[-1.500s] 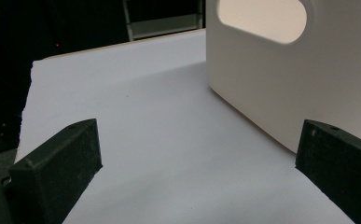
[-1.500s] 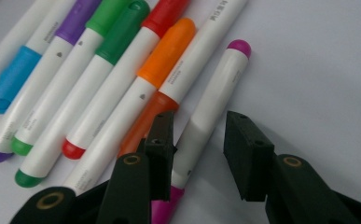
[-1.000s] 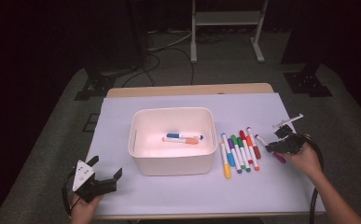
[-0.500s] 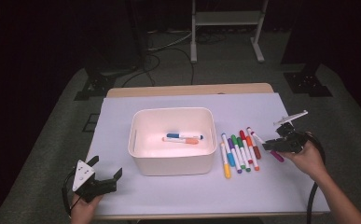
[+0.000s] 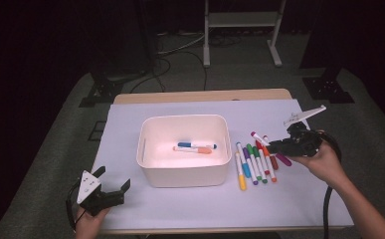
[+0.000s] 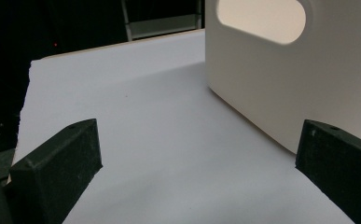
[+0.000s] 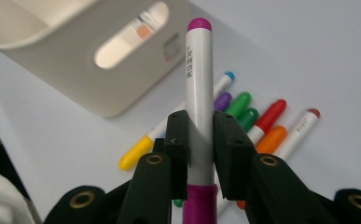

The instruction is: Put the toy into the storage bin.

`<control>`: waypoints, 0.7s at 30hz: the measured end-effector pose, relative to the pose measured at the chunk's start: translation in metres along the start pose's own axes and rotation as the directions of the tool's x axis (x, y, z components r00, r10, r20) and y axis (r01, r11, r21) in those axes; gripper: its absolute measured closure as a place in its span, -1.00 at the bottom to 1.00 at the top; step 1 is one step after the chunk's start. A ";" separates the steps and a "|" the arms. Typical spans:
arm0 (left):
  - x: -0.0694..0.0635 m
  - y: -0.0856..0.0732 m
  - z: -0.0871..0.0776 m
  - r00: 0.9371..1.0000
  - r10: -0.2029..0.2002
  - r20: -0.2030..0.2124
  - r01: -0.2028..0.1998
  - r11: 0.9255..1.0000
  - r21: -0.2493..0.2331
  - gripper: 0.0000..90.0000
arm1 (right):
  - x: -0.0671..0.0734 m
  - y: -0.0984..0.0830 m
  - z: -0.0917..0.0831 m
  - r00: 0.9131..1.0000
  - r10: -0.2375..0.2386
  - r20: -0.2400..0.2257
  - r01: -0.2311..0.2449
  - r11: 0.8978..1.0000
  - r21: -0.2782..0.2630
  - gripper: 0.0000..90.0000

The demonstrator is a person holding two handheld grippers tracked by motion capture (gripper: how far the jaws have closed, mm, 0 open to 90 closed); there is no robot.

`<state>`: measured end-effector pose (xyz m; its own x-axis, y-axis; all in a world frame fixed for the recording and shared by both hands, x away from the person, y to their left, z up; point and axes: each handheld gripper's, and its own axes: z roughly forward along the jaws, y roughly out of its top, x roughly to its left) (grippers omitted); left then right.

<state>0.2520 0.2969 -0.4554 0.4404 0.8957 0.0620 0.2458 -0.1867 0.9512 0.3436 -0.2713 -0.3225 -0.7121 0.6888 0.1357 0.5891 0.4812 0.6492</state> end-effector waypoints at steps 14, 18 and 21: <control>0.000 0.000 0.000 1.000 -0.002 0.001 0.002 1.000 0.004 -1.00 | 0.050 0.065 -0.011 0.986 -0.153 -0.066 0.150 0.987 -0.053 0.68; 0.000 0.000 -0.001 1.000 -0.002 0.003 0.002 1.000 0.002 -1.00 | 0.066 0.083 -0.006 0.977 -0.194 -0.093 0.190 0.980 -0.052 0.68; 0.000 0.000 0.000 1.000 0.001 0.004 -0.001 1.000 0.003 -1.00 | 0.077 0.094 -0.002 0.968 -0.223 -0.114 0.219 0.975 -0.049 0.68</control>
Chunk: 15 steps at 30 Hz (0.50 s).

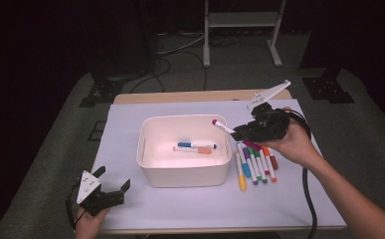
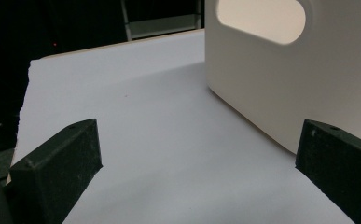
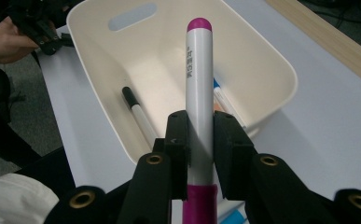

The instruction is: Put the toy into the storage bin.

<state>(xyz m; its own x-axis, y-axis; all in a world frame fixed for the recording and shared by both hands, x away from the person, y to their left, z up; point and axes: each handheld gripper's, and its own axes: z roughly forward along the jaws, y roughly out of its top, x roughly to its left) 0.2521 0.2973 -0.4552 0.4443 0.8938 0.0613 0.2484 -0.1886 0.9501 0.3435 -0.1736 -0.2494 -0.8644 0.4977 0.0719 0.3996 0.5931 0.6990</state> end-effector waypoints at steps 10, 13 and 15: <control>0.000 0.000 0.000 1.000 -0.002 0.003 0.002 1.000 0.000 -1.00 | 0.022 0.037 0.019 0.994 -0.088 -0.066 0.090 0.996 0.025 0.68; 0.000 0.000 0.000 1.000 -0.002 0.004 0.002 1.000 0.002 -1.00 | 0.027 0.045 0.027 0.991 -0.101 -0.088 0.104 0.994 0.033 0.68; 0.000 0.000 0.000 1.000 -0.001 0.004 0.001 1.000 0.002 -1.00 | 0.029 0.049 0.032 0.989 -0.109 -0.101 0.113 0.993 0.040 0.68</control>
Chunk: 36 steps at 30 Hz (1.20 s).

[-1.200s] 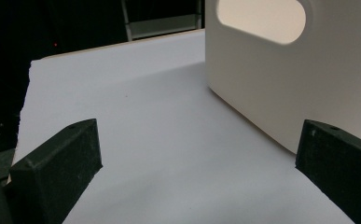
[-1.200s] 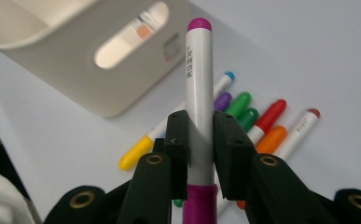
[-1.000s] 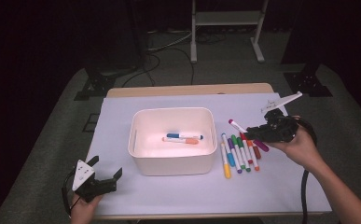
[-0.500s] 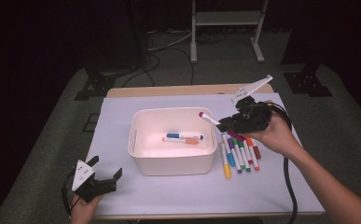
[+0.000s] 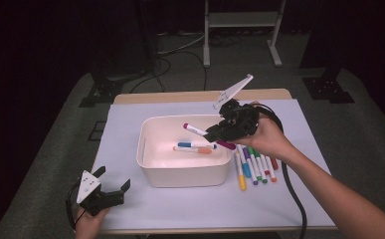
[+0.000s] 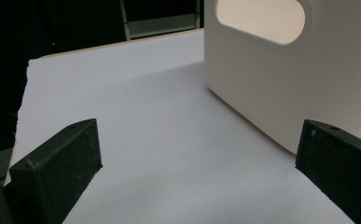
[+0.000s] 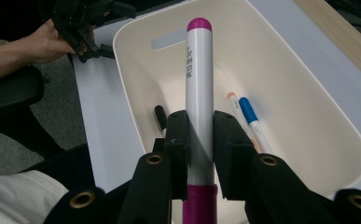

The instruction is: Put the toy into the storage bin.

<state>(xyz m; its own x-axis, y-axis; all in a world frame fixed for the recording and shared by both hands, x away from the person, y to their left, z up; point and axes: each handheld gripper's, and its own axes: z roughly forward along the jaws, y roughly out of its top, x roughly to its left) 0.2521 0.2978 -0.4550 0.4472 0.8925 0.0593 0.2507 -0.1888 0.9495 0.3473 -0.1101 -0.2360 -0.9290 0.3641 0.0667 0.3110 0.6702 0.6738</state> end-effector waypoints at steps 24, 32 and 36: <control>0.000 0.000 0.000 1.000 0.002 -0.001 -0.002 1.000 -0.001 -1.00 | 0.007 0.022 0.069 0.988 -0.036 -0.151 0.050 0.995 0.088 0.68; -0.001 0.000 0.001 1.000 0.007 0.001 -0.007 1.000 0.001 -1.00 | 0.010 0.024 0.092 0.981 -0.050 -0.188 0.073 0.990 0.118 0.68; 0.000 0.000 0.000 1.000 0.001 0.003 -0.001 1.000 -0.009 -1.00 | 0.010 0.024 0.101 0.977 -0.056 -0.204 0.086 0.986 0.140 0.68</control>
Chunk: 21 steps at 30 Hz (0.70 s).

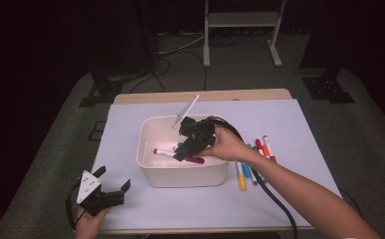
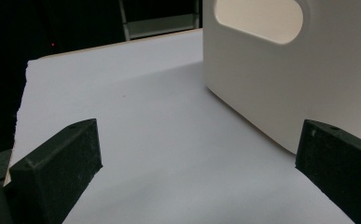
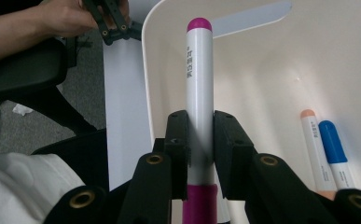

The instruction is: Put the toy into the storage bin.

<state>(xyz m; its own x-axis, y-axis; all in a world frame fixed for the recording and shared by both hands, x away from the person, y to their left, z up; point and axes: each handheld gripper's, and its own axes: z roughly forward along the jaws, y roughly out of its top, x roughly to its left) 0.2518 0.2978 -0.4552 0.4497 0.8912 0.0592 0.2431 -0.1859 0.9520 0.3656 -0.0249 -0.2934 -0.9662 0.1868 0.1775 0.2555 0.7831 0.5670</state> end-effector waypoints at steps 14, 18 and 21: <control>0.000 0.000 -0.001 1.000 0.003 0.001 -0.003 1.000 0.001 -1.00 | -0.014 0.001 0.030 1.000 0.010 -0.028 -0.008 0.998 0.069 0.68; 0.000 0.000 -0.001 1.000 -0.001 0.002 0.001 1.000 -0.001 -1.00 | -0.020 0.000 0.038 0.999 0.013 -0.034 -0.010 0.996 0.088 0.68; 0.000 0.000 -0.001 1.000 0.001 0.002 -0.001 1.000 0.000 -1.00 | -0.022 0.000 0.044 0.999 0.014 -0.042 -0.010 0.995 0.101 0.68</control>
<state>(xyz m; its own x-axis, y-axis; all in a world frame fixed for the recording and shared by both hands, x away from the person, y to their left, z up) 0.2512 0.2986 -0.4550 0.4520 0.8900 0.0595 0.2424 -0.1867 0.9520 0.3853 -0.0029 -0.3331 -0.9602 0.1729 0.2193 0.2606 0.8369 0.4813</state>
